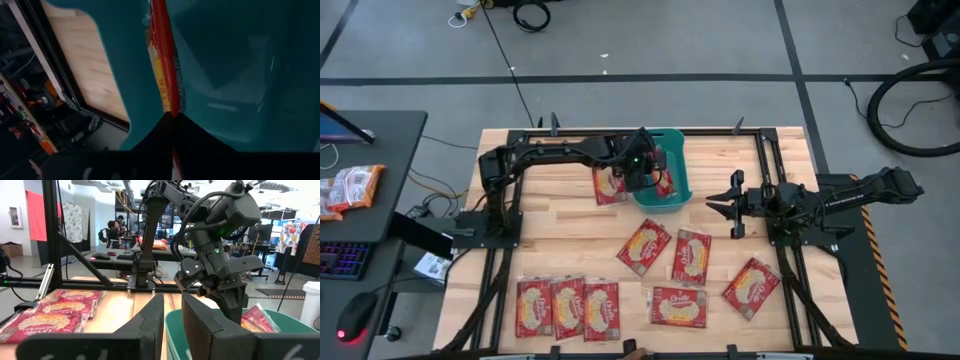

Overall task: Sort popcorn bags into baskets
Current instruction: Put the red popcorn bag into the green bin

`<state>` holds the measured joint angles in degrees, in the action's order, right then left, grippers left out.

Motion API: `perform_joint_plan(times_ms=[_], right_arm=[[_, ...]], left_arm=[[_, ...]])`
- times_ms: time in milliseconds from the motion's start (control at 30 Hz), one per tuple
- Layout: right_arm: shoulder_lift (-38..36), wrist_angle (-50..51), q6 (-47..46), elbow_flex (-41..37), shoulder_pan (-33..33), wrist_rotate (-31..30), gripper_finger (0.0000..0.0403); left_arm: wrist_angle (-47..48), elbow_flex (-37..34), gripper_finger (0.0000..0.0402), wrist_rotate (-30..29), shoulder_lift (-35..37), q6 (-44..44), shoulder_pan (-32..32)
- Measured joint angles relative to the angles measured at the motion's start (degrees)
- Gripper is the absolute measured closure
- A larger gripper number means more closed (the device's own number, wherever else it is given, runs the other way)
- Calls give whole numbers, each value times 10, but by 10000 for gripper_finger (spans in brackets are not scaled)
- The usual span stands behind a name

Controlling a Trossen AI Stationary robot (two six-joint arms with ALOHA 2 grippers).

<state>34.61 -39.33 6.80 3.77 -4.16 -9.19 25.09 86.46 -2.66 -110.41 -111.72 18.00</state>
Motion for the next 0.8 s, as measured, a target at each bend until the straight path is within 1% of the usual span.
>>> perform_joint_plan(times_ms=[67,133,367,600,733,800], right_arm=[[0,0,1,0,0,0,330],[0,0,1,0,0,0,330],[0,0,3,0,0,0,330],[0,4,2,0,0,-2,330],[0,4,2,0,0,-2,330],[0,5,2,0,0,-2,330]], left_arm=[[-1,0,386,4,-3,0,1],[2,0,378,-4,-4,0,1],[-10,0,337,-27,-4,18,1],[-27,0,297,-31,9,102,-2],[-16,0,287,-30,41,176,-6],[10,0,285,-30,59,219,-6]])
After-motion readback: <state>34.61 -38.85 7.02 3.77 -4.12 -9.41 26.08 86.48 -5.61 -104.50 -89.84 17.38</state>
